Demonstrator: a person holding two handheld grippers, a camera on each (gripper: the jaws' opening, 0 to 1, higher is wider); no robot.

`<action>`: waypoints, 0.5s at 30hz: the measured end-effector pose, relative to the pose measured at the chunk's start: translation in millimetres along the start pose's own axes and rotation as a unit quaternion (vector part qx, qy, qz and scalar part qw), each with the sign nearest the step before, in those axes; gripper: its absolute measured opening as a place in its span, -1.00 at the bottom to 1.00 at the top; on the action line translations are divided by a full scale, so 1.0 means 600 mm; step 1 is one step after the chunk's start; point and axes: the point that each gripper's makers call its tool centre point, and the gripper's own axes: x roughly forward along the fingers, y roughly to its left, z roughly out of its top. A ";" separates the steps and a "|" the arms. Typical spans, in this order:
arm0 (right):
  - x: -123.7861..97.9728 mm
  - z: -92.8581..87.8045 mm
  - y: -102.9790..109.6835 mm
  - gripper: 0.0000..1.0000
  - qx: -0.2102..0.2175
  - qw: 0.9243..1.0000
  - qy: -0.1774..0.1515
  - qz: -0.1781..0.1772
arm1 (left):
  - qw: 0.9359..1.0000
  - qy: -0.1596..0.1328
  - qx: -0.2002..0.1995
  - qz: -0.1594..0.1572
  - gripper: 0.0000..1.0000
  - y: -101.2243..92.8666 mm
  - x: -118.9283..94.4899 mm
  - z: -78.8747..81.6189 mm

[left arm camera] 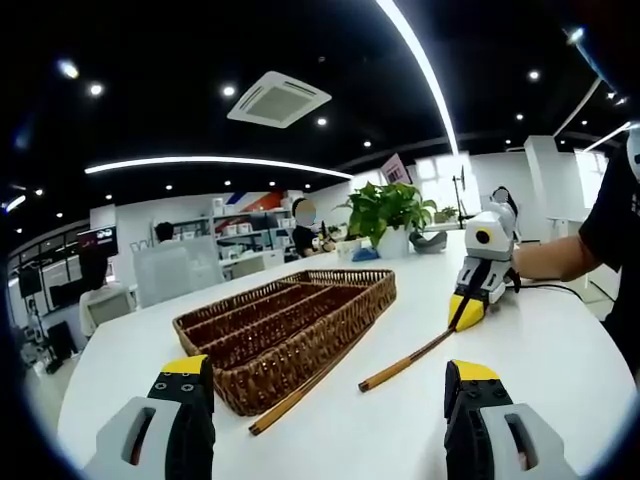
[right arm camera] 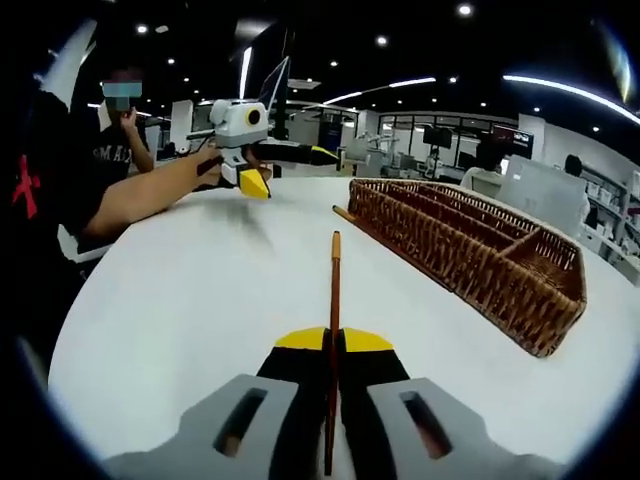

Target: Arrange the knives, forks, and spoons in their matching storage slots by inserting each utensil handle-first until every utensil is classified and aligned in the correct compartment

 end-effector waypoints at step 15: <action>-0.036 0.047 -0.027 -0.98 0.041 0.996 -0.040 -0.065 | 1.000 -0.004 -0.011 0.000 1.00 0.002 0.001 -0.003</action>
